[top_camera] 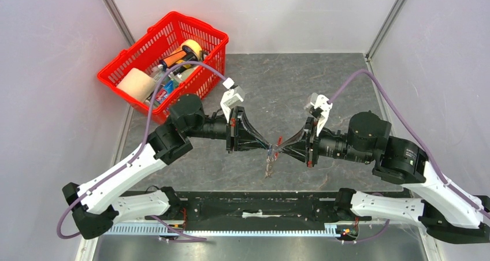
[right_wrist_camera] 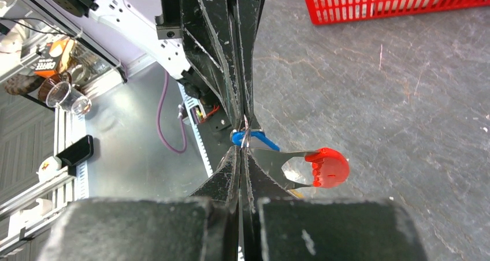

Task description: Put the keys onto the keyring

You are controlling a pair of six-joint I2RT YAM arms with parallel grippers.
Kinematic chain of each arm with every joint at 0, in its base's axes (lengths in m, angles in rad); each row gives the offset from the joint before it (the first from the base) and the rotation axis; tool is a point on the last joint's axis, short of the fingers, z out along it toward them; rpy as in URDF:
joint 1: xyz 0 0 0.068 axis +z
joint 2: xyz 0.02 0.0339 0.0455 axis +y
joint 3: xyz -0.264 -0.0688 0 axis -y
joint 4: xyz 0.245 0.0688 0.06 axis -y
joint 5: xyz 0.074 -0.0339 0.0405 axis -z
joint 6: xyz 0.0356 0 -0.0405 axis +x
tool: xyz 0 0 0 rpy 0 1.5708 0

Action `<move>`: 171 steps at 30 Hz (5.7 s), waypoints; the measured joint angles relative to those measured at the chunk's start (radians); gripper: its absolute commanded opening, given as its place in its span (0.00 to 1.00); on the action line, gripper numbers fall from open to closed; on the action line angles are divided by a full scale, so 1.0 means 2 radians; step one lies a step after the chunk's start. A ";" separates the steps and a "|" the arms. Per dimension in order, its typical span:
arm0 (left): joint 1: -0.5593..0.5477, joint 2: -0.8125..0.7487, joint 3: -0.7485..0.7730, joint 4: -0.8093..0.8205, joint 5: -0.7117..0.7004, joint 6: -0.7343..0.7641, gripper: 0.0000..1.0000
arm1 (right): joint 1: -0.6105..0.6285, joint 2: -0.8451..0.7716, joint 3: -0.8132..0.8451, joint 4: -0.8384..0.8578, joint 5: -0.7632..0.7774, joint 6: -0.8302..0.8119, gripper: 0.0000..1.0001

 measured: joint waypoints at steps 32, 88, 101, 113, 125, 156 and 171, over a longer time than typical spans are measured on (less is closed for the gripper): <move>0.000 -0.024 -0.042 0.080 0.031 -0.052 0.76 | 0.000 -0.032 -0.030 0.099 -0.062 -0.048 0.00; 0.000 -0.073 -0.052 0.228 0.001 -0.078 0.35 | 0.000 -0.025 -0.093 0.311 -0.056 0.062 0.00; 0.000 -0.062 -0.052 0.228 -0.006 -0.079 0.26 | 0.000 -0.025 -0.093 0.311 -0.056 0.061 0.00; 0.000 -0.062 -0.052 0.228 -0.008 -0.081 0.02 | 0.000 -0.025 -0.094 0.310 -0.057 0.052 0.00; 0.000 -0.053 -0.051 0.174 -0.005 -0.082 0.02 | 0.000 -0.030 -0.065 0.218 -0.067 0.023 0.48; 0.000 -0.030 -0.053 0.076 0.138 -0.061 0.02 | 0.000 0.064 0.074 -0.045 -0.133 -0.013 0.42; -0.002 -0.026 -0.054 0.067 0.142 -0.046 0.02 | 0.000 0.081 0.074 -0.030 -0.149 0.008 0.32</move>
